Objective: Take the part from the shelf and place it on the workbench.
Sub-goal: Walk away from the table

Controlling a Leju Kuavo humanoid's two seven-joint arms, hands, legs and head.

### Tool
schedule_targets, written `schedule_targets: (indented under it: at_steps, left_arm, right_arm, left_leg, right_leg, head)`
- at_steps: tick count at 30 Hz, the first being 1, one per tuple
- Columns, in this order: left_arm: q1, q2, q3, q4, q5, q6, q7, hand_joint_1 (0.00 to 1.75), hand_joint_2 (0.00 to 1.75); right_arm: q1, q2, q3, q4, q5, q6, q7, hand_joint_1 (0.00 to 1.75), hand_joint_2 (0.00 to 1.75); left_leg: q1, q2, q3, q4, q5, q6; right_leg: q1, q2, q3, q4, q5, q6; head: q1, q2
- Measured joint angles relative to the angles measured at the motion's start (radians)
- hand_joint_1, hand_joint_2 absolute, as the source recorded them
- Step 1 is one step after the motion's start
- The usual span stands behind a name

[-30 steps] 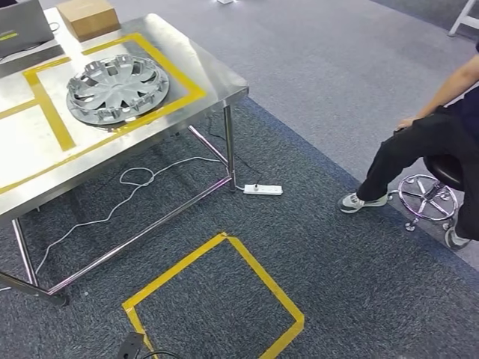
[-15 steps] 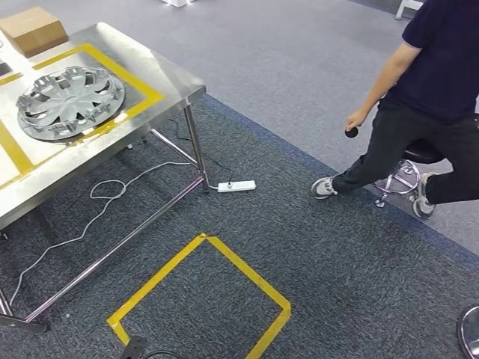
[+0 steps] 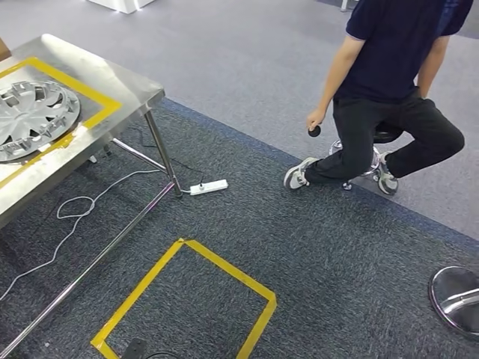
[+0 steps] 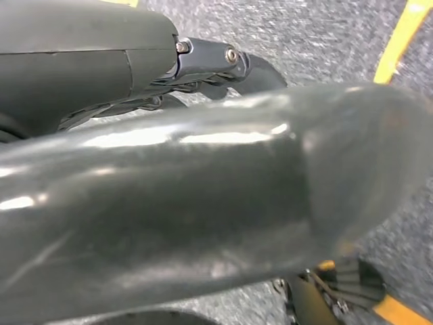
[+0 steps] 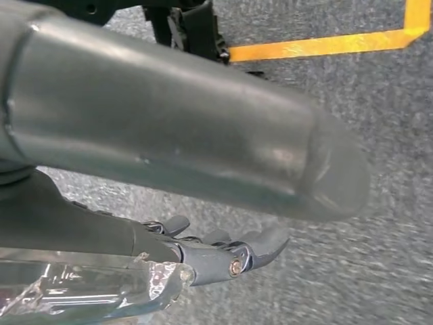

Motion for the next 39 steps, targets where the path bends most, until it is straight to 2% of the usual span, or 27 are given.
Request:
schedule_targets:
  at_steps: [1,3,4,5,6,7,8,9,11,13,16,18,19,21,22,23,24,25,27,29,31,33,35,36,37,38,39]
  left_arm:
    - [0.000,0.000,0.000,0.000,0.000,0.004,0.004,0.00,0.00]
    - [-0.001,-0.001,0.000,0.000,-0.002,0.011,0.010,0.00,0.00]
    - [0.000,-0.001,0.000,0.000,-0.002,0.015,0.013,0.00,0.00]
    - [0.003,-0.003,0.000,0.000,0.000,0.020,0.017,0.00,0.00]
    - [0.004,-0.005,0.002,0.000,0.004,0.027,0.021,0.00,0.00]
    - [0.006,-0.008,0.005,0.000,0.010,0.036,0.027,0.00,0.00]
    - [0.007,-0.011,0.009,0.000,0.017,0.050,0.037,0.00,0.00]
    - [0.007,-0.014,0.013,0.000,0.024,0.064,0.048,0.00,0.00]
    - [0.007,-0.019,0.024,0.000,0.035,0.090,0.069,0.00,0.00]
    - [0.008,-0.022,0.035,0.000,0.039,0.105,0.078,0.00,0.00]
    - [0.011,-0.032,0.040,0.000,0.033,0.113,0.079,0.00,0.00]
    - [0.013,-0.037,0.040,0.000,0.019,0.107,0.080,0.00,0.00]
    - [0.013,-0.039,0.040,0.000,0.010,0.102,0.084,0.00,0.00]
    - [0.016,-0.043,0.039,0.000,-0.006,0.097,0.099,0.00,0.00]
    - [0.018,-0.045,0.039,0.000,-0.017,0.098,0.109,0.00,0.00]
    - [0.020,-0.046,0.038,0.000,-0.031,0.101,0.119,0.00,0.00]
    - [0.022,-0.047,0.035,0.000,-0.049,0.103,0.127,0.00,0.00]
    - [0.023,-0.047,0.032,0.000,-0.065,0.102,0.131,0.00,0.00]
    - [0.024,-0.045,0.021,0.000,-0.094,0.101,0.136,0.00,0.00]
    - [0.024,-0.043,0.006,0.000,-0.124,0.096,0.140,0.00,0.00]
    - [0.024,-0.041,-0.011,0.000,-0.156,0.085,0.146,0.00,0.00]
    - [0.024,-0.041,-0.031,0.000,-0.186,0.072,0.156,0.00,0.00]
    - [0.025,-0.041,-0.050,0.000,-0.212,0.057,0.166,0.00,0.00]
    - [0.025,-0.041,-0.060,0.000,-0.224,0.051,0.166,0.00,0.00]
    - [0.025,-0.042,-0.070,0.000,-0.234,0.046,0.163,0.00,0.00]
    - [0.025,-0.042,-0.079,0.000,-0.242,0.043,0.159,0.00,0.00]
    - [0.024,-0.043,-0.087,0.000,-0.249,0.039,0.153,0.00,0.00]
  right_arm:
    - [0.003,0.000,0.003,0.000,0.007,0.004,0.000,0.00,0.00]
    - [0.003,0.000,0.014,0.001,0.026,0.013,0.002,0.00,0.00]
    - [0.001,0.000,0.021,0.001,0.038,0.018,0.006,0.00,0.00]
    - [-0.002,-0.001,0.029,0.002,0.052,0.020,0.012,0.00,0.00]
    - [-0.004,-0.002,0.039,0.002,0.069,0.017,0.021,0.00,0.00]
    - [-0.003,-0.004,0.049,0.002,0.086,0.010,0.030,0.00,0.00]
    - [-0.002,-0.007,0.061,0.002,0.104,-0.002,0.038,0.00,0.00]
    - [-0.001,-0.011,0.072,0.002,0.120,-0.014,0.044,0.00,0.00]
    - [-0.002,-0.020,0.093,0.002,0.139,-0.034,0.037,0.00,0.00]
    - [-0.006,-0.025,0.107,0.003,0.140,-0.043,0.009,0.00,0.00]
    - [-0.006,-0.032,0.116,0.003,0.131,-0.045,-0.027,0.00,0.00]
    - [-0.006,-0.033,0.119,0.003,0.123,-0.045,-0.045,0.00,0.00]
    - [-0.007,-0.034,0.120,0.003,0.120,-0.046,-0.053,0.00,0.00]
    - [-0.011,-0.034,0.121,0.003,0.114,-0.048,-0.067,0.00,0.00]
    - [-0.011,-0.034,0.121,0.003,0.111,-0.049,-0.075,0.00,0.00]
    - [-0.009,-0.033,0.121,0.003,0.108,-0.051,-0.084,0.00,0.00]
    - [-0.007,-0.033,0.121,0.003,0.103,-0.054,-0.092,0.00,0.00]
    - [-0.005,-0.033,0.121,0.003,0.097,-0.058,-0.099,0.00,0.00]
    - [-0.003,-0.032,0.120,0.003,0.086,-0.069,-0.104,0.00,0.00]
    - [-0.002,-0.030,0.117,0.003,0.070,-0.088,-0.092,0.00,0.00]
    - [0.008,-0.029,0.104,0.003,0.047,-0.117,-0.066,0.00,0.00]
    - [0.021,-0.025,0.086,0.003,0.024,-0.145,-0.033,0.00,0.00]
    - [0.023,-0.017,0.067,0.003,0.003,-0.174,-0.001,0.00,0.00]
    - [0.023,-0.011,0.057,0.003,-0.006,-0.187,0.013,0.00,0.00]
    - [0.023,-0.006,0.047,0.003,-0.014,-0.199,0.024,0.00,0.00]
    - [0.025,0.000,0.038,0.003,-0.020,-0.208,0.030,0.00,0.00]
    - [0.028,0.005,0.029,0.003,-0.025,-0.214,0.033,0.00,0.00]
  left_leg:
    - [0.001,0.010,0.002,-0.006,0.006,0.003]
    - [0.004,0.034,0.007,-0.020,0.017,0.009]
    - [0.004,0.048,0.008,-0.022,0.019,0.011]
    - [0.004,0.062,0.007,-0.022,0.019,0.012]
    - [0.004,0.076,0.007,-0.022,0.019,0.013]
    - [0.005,0.088,0.007,-0.021,0.018,0.012]
    - [0.006,0.100,0.008,-0.021,0.016,0.010]
    - [0.008,0.110,0.010,-0.020,0.014,0.007]
    - [0.011,0.129,0.012,-0.012,0.005,-0.008]
    - [0.008,0.141,0.011,0.003,-0.006,-0.021]
    - [0.008,0.149,0.012,0.010,-0.011,-0.028]
    - [0.013,0.128,-0.002,0.045,-0.042,-0.034]
    - [0.014,0.111,-0.023,0.092,-0.073,-0.035]
    - [0.013,0.086,-0.093,0.235,-0.143,-0.031]
    - [0.011,0.081,-0.124,0.292,-0.161,-0.026]
    - [0.008,0.078,-0.141,0.319,-0.160,-0.019]
    - [0.004,0.075,-0.137,0.306,-0.137,-0.010]
    - [-0.003,0.067,-0.116,0.257,-0.099,0.000]
    - [-0.015,0.028,-0.053,0.119,-0.026,0.019]
    - [-0.018,-0.002,-0.020,0.037,-0.003,0.023]
    - [-0.017,0.008,-0.016,0.018,-0.001,0.018]
    - [-0.014,0.027,-0.010,0.003,0.010,0.020]
    - [-0.013,0.051,-0.007,-0.005,0.017,0.023]
    - [-0.014,0.065,-0.008,-0.005,0.017,0.024]
    - [-0.015,0.079,-0.008,-0.005,0.016,0.024]
    - [-0.015,0.092,-0.008,-0.005,0.016,0.024]
    - [-0.015,0.104,-0.007,-0.004,0.015,0.023]
  right_leg:
    - [-0.001,-0.007,-0.005,0.001,0.001,0.005]
    - [0.002,-0.056,-0.034,0.050,-0.030,0.012]
    - [0.004,-0.087,-0.062,0.108,-0.063,0.014]
    - [0.004,-0.106,-0.093,0.179,-0.098,0.018]
    - [0.003,-0.113,-0.121,0.244,-0.125,0.023]
    - [0.002,-0.117,-0.137,0.284,-0.136,0.027]
    - [0.000,-0.120,-0.132,0.284,-0.129,0.031]
    - [-0.003,-0.125,-0.106,0.244,-0.106,0.035]
    - [-0.008,-0.150,-0.022,0.107,-0.055,0.046]
    - [-0.010,-0.164,0.024,0.031,-0.038,0.038]
    - [-0.007,-0.142,0.018,0.035,-0.043,0.006]
    - [-0.004,-0.129,0.014,0.036,-0.041,-0.009]
    - [-0.004,-0.121,0.012,0.035,-0.039,-0.016]
    - [0.001,-0.103,0.005,0.034,-0.035,-0.023]
    - [0.004,-0.092,0.002,0.034,-0.033,-0.026]
    - [0.007,-0.081,0.000,0.034,-0.032,-0.028]
    - [0.009,-0.069,-0.001,0.034,-0.030,-0.029]
    - [0.010,-0.058,-0.001,0.034,-0.029,-0.030]
    - [0.010,-0.038,-0.002,0.034,-0.025,-0.027]
    - [0.009,-0.020,-0.009,0.034,-0.019,-0.020]
    - [0.007,-0.003,-0.015,0.027,-0.010,-0.007]
    - [0.010,-0.032,-0.029,0.042,-0.022,0.001]
    - [0.013,-0.089,-0.072,0.132,-0.077,0.006]
    - [0.013,-0.106,-0.100,0.198,-0.111,0.010]
    - [0.013,-0.114,-0.123,0.255,-0.135,0.014]
    - [0.013,-0.118,-0.132,0.284,-0.143,0.017]
    - [0.012,-0.121,-0.121,0.274,-0.132,0.019]
  head:
    - [0.000,0.000]
    - [0.004,0.000]
    - [0.006,0.000]
    - [0.009,0.000]
    - [0.009,0.000]
    - [0.010,0.000]
    - [0.010,0.000]
    - [0.010,0.000]
    - [0.011,0.000]
    - [0.011,0.000]
    - [0.001,0.000]
    - [-0.002,0.000]
    - [-0.004,0.000]
    - [-0.007,0.000]
    - [-0.007,0.000]
    - [-0.007,0.000]
    - [-0.007,0.000]
    - [-0.007,0.000]
    - [-0.007,0.000]
    - [-0.007,0.000]
    - [-0.008,0.000]
    - [-0.008,0.000]
    - [-0.004,0.000]
    - [-0.003,0.000]
    - [-0.002,0.000]
    - [-0.002,0.000]
    - [-0.002,0.000]
